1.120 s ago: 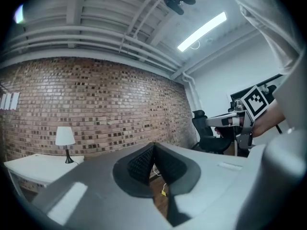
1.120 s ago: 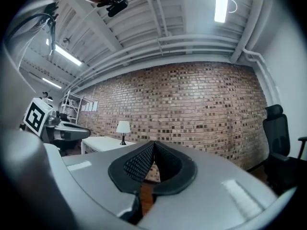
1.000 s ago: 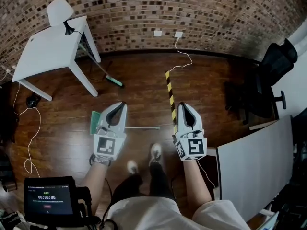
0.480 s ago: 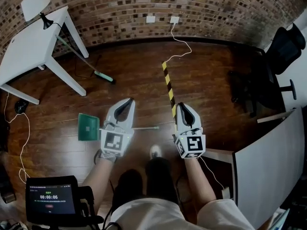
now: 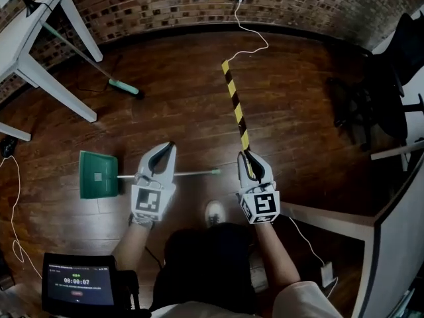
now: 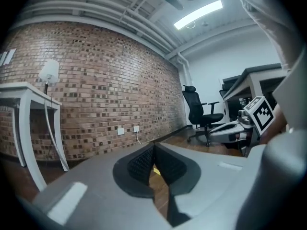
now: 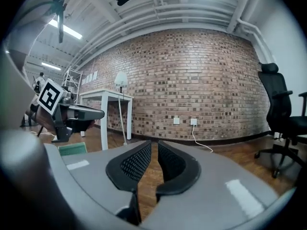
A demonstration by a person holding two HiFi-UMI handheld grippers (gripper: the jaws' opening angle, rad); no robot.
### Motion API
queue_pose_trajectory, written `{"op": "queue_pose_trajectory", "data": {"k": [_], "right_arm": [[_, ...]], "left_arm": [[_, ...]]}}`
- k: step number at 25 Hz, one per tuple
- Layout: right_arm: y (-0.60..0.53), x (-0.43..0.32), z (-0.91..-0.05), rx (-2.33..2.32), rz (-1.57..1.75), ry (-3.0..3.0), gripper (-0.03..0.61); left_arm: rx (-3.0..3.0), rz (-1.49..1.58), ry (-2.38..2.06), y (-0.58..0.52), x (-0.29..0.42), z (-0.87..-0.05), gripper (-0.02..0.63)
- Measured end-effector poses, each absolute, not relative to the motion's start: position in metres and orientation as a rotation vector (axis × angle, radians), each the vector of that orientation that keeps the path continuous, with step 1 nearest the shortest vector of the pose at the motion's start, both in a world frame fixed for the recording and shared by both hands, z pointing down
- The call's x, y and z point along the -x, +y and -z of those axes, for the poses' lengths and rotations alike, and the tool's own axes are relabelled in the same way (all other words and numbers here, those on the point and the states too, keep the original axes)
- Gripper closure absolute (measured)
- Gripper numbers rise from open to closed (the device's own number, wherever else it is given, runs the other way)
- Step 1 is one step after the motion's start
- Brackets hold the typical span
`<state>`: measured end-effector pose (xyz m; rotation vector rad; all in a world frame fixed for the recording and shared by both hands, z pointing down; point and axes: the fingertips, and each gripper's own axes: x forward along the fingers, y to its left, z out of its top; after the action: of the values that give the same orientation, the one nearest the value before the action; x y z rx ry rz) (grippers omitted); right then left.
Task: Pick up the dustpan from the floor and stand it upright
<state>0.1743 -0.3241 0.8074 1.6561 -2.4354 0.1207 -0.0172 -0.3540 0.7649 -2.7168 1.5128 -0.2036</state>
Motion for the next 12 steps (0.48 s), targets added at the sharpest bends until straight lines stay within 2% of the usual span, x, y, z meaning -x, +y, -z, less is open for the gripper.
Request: {"op": "queue_pose_trajectory", "data": {"k": [9, 12], "right_arm": [[-0.314, -0.201, -0.968, -1.645, -0.178, -2.415, 0.462], [-0.306, -0.198, -1.013, -1.582, -0.109, -2.377, 0.475]], "left_arm": [[2.700, 0.196, 1.496, -0.372, 0.002, -0.883, 0.612], [2.712, 0.221, 1.481, -0.370, 0.001, -0.907, 0.612]]}}
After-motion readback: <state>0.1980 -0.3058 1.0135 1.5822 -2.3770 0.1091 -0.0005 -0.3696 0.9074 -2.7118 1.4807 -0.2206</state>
